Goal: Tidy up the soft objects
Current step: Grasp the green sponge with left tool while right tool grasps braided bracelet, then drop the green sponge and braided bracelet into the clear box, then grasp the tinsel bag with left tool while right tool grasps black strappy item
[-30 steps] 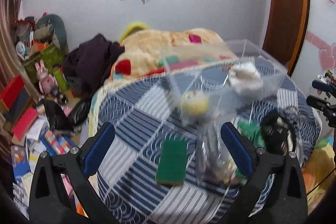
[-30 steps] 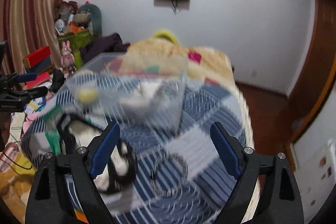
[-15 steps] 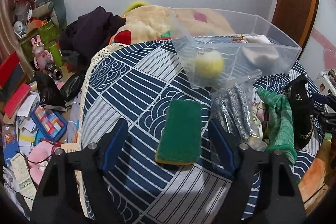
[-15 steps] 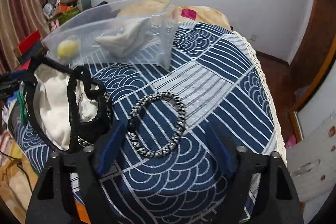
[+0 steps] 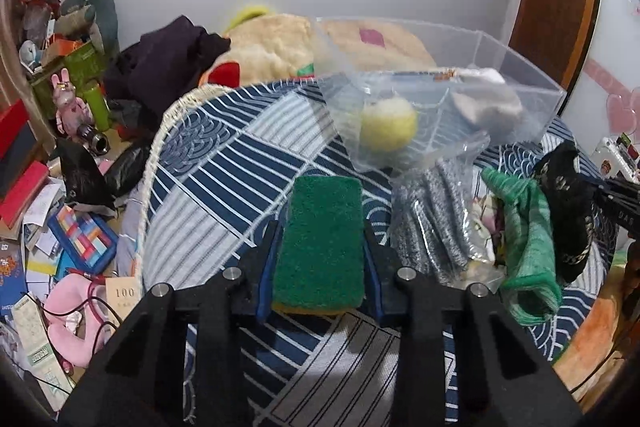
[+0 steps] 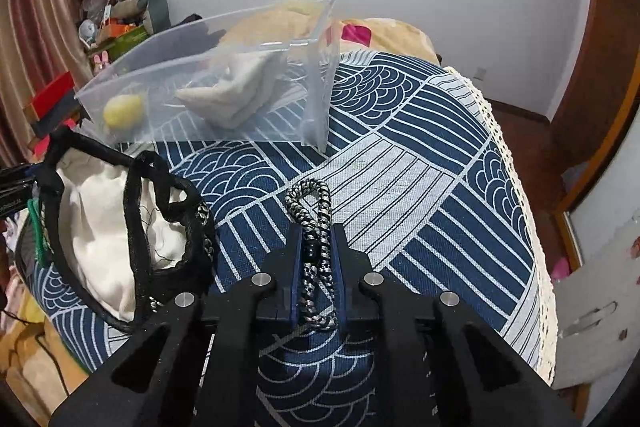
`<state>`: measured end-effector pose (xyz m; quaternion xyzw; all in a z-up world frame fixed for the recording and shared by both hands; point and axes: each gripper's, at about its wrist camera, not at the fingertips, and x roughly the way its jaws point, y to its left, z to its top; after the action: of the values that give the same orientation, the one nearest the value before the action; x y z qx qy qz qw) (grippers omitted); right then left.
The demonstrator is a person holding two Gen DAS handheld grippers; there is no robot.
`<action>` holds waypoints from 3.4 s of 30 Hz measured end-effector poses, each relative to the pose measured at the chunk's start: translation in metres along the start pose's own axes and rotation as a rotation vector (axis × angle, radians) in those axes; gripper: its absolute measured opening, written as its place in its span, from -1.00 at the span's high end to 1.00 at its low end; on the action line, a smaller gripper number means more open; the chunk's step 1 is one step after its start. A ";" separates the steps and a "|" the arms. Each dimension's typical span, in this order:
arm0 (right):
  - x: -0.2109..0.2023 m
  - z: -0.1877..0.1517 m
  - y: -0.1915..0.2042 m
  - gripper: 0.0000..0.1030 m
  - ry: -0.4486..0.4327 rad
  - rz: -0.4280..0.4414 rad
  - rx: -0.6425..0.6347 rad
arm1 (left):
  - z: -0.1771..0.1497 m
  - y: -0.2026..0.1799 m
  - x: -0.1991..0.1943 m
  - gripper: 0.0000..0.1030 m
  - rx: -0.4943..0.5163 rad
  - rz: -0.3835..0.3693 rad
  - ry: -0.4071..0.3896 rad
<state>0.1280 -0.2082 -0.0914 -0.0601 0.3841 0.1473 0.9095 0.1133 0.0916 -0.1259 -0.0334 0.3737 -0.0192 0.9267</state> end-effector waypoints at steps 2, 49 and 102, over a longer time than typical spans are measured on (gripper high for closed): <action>-0.003 0.001 -0.002 0.78 -0.011 0.008 0.013 | 0.004 0.001 -0.007 0.29 -0.001 0.007 -0.019; 0.057 0.118 0.061 0.78 -0.055 0.124 -0.081 | 0.124 -0.097 0.068 0.29 0.138 -0.141 0.009; 0.010 0.028 0.097 -0.97 -0.006 0.180 -0.164 | 0.008 -0.039 -0.017 -0.92 0.024 -0.037 0.041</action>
<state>0.1226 -0.1080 -0.0786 -0.0990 0.3718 0.2592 0.8859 0.1060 0.0540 -0.1054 -0.0285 0.3919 -0.0414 0.9186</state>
